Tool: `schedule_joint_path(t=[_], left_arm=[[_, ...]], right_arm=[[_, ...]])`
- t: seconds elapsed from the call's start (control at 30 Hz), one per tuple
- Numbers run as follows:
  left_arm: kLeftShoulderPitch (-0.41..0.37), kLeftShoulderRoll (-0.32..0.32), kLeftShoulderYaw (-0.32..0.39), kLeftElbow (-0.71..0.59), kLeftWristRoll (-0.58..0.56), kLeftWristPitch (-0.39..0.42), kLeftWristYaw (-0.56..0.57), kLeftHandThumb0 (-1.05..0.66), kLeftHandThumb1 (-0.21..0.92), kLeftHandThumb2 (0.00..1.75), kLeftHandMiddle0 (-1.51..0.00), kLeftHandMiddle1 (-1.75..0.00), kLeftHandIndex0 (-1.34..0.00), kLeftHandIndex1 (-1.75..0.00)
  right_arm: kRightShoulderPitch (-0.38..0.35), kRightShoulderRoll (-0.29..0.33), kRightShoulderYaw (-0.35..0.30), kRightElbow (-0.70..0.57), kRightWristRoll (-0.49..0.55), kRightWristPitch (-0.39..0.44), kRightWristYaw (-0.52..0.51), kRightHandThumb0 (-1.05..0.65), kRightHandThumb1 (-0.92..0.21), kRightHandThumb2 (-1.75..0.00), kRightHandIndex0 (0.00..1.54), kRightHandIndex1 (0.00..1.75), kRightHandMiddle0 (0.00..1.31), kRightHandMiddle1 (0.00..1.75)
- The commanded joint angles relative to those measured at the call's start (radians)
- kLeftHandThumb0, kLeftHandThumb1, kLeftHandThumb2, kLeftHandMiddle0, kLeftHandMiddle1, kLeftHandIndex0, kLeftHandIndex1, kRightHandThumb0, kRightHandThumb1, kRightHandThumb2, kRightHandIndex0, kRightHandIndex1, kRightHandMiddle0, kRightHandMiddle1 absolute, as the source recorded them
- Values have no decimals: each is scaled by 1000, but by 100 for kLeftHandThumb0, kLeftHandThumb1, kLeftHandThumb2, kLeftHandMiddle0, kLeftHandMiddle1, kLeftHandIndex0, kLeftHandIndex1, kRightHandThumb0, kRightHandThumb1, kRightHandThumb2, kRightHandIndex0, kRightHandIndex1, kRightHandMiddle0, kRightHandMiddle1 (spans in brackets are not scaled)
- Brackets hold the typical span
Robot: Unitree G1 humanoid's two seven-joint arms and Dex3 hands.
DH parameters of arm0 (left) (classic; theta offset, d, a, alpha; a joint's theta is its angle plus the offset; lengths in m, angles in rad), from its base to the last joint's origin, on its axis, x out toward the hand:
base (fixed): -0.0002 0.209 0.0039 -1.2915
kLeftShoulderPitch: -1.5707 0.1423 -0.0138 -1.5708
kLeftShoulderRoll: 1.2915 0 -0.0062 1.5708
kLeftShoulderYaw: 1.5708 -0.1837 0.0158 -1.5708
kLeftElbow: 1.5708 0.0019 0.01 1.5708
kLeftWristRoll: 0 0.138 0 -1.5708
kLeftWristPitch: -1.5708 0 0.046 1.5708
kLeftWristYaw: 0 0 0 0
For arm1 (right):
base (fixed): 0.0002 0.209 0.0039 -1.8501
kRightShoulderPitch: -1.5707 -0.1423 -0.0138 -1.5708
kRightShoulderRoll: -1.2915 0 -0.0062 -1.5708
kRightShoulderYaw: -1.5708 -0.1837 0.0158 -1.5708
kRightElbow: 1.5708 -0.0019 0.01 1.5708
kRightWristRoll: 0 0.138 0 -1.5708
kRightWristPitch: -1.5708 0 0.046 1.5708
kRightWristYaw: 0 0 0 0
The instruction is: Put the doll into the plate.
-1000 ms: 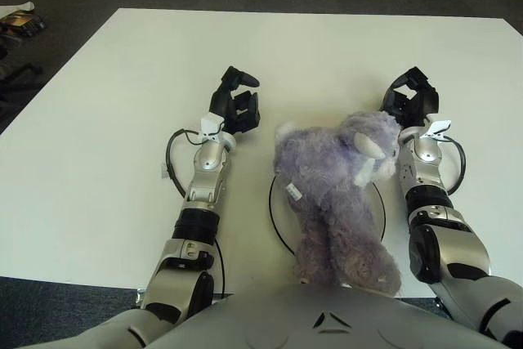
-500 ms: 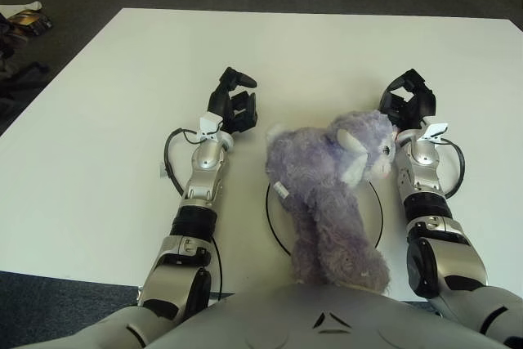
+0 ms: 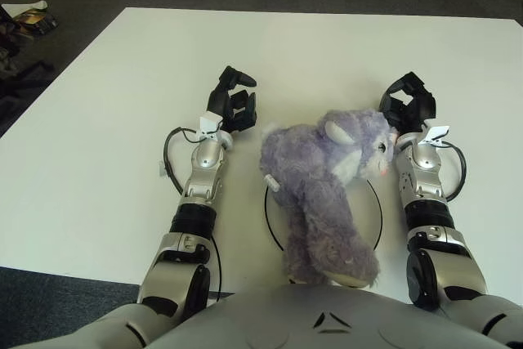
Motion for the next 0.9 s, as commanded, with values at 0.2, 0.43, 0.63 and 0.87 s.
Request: schedule_joint_path(t=[0.2,0.43,0.63,0.87], left_arm=[[70,-3,2,63,-9,-19,-7,-38,67,86,-99,-175,-34,-175],[66,-2,4,72,-14,-26,-12,-39,67,86,-101,-175,-35,-175],[65,-1,5,76,-13,-29,-12,-39,66,88,-102,-175,-36,-175],[64,0,4,77,-10,-35,-9,-39,65,88,-103,-175,-36,-175]], right_arm=[[84,18,8,-50,6,82,4,-48,-33,-130,129,175,60,175],[120,21,7,-183,16,140,-1,-48,-33,-130,129,175,61,175],[131,29,4,-222,26,159,8,-49,-30,-134,128,175,63,175],[140,31,6,-259,33,193,8,-50,-28,-136,127,175,65,175]])
